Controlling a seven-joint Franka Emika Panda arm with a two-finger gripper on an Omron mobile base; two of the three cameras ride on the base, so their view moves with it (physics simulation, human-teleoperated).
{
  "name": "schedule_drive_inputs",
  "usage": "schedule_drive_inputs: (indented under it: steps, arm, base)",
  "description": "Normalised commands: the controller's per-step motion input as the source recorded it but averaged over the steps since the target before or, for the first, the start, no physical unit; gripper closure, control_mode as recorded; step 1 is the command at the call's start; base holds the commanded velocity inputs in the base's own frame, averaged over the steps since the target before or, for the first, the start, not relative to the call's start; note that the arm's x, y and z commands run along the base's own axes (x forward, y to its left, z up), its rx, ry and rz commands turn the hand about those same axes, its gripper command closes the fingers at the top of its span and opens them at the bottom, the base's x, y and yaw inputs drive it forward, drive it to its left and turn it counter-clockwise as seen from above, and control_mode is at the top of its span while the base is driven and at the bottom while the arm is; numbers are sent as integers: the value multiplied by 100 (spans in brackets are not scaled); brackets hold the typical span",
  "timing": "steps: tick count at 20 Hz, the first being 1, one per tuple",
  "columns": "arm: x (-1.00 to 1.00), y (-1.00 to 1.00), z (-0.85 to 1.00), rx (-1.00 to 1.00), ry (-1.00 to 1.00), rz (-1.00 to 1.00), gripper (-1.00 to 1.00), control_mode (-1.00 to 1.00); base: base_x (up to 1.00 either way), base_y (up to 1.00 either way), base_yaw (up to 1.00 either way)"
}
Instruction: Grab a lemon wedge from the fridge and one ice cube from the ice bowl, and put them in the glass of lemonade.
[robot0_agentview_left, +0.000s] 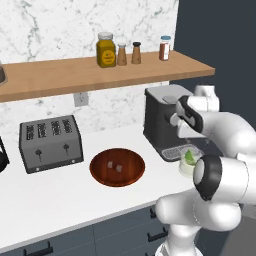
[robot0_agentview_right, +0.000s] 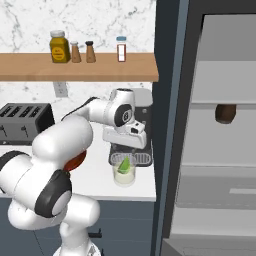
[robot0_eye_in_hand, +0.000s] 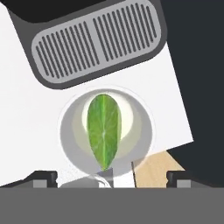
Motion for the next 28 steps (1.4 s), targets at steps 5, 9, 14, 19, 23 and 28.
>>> schedule_drive_inputs:
  steps: [5,9,14,19,23,28]
  arm:
    - [-32,20,27,0,-9,1,-100,-100]
    - [-15,70,3,0,-5,5,-100,-100]
    - [-4,85,0,0,-5,6,-100,-100]
    - [0,91,-5,1,-2,12,-100,-100]
    - [1,99,-2,0,2,10,-100,-100]
    - [22,100,-29,0,5,10,-100,-100]
  base:
    - [0,0,0]
    - [0,0,0]
    - [0,0,0]
    - [0,0,0]
    - [0,0,0]
    - [0,0,0]
